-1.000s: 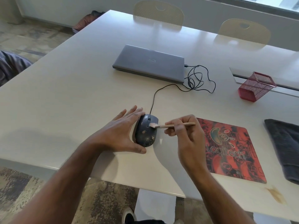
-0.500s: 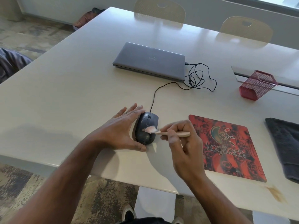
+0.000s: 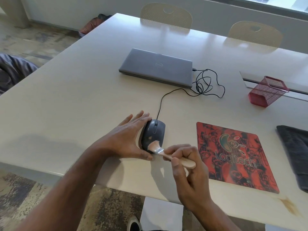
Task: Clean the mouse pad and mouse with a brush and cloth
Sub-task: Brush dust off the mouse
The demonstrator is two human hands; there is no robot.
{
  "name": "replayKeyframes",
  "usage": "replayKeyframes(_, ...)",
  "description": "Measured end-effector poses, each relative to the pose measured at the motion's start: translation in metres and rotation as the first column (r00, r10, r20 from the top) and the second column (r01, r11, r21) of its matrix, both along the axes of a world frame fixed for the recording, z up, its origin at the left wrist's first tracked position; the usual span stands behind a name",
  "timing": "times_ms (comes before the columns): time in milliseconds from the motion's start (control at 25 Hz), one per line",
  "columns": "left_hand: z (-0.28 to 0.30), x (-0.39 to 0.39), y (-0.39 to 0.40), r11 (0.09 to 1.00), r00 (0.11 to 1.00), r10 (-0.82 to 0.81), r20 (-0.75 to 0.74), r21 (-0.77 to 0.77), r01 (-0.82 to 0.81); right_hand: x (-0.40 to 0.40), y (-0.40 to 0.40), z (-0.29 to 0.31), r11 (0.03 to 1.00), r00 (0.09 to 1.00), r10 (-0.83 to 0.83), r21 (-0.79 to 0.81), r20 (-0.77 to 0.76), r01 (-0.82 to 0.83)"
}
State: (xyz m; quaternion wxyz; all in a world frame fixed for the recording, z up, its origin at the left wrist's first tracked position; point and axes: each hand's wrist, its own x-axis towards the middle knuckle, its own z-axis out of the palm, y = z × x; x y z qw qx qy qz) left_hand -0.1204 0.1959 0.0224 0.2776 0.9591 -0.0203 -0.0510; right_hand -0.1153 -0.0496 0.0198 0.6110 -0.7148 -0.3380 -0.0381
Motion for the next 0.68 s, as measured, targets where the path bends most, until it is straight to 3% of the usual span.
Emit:
replayKeyframes(120,0.0,0.0,0.0,1.0,1.0,0.002,0.002,0.005,-0.002,-0.002,-0.001,0.001,0.998,0.998,0.056,0.02,0.003,-0.056)
replayKeyframes(280,0.0,0.0,-0.001,1.0,1.0,0.002,-0.003,-0.007,-0.002,0.007,-0.01,0.004,0.984,0.985,0.162,-0.088,0.062,-0.157)
replayKeyframes(400,0.001,-0.001,-0.001,1.0,1.0,0.008,-0.007,-0.013,-0.008,0.024,-0.02,0.008,0.988,0.99,0.088,-0.135,0.109,-0.073)
replayKeyframes(520,0.0,-0.001,-0.001,1.0,1.0,0.005,-0.01,-0.013,-0.005,0.031,-0.02,0.012,0.998,0.997,-0.055,-0.031,0.052,0.057)
replayKeyframes(680,0.0,-0.001,-0.002,1.0,1.0,0.006,-0.006,-0.003,-0.006,0.032,-0.009,0.01,0.998,0.993,-0.054,0.022,-0.108,0.057)
